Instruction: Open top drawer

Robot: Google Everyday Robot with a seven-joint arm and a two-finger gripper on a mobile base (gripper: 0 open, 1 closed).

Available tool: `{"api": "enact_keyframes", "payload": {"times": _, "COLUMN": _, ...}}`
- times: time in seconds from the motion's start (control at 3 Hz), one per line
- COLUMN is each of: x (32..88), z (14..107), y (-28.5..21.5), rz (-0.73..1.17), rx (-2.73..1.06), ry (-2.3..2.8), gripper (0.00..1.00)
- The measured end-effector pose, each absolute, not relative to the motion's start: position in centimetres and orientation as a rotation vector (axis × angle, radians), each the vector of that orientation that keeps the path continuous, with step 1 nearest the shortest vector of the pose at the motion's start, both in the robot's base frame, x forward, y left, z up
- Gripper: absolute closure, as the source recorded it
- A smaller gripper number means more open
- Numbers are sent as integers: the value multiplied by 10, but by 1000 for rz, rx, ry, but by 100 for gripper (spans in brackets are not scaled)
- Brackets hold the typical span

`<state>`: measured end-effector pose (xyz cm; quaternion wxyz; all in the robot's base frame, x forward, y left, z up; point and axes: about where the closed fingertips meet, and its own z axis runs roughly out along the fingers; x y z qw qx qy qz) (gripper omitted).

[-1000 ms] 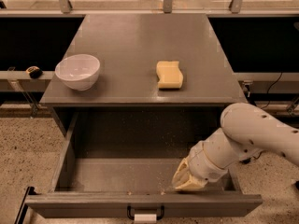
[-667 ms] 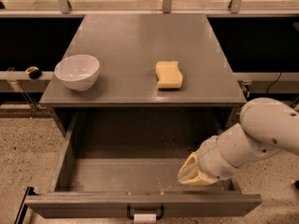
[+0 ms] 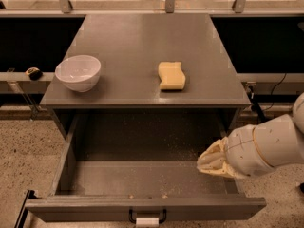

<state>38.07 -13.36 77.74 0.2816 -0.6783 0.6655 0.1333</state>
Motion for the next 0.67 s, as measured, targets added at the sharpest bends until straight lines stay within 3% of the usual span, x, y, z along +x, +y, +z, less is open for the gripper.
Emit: {"api": "enact_keyframes", "payload": {"times": 0.67, "x": 380, "z": 782, "y": -132, "rz": 347, "rx": -1809, "ry": 1794, "gripper": 35}}
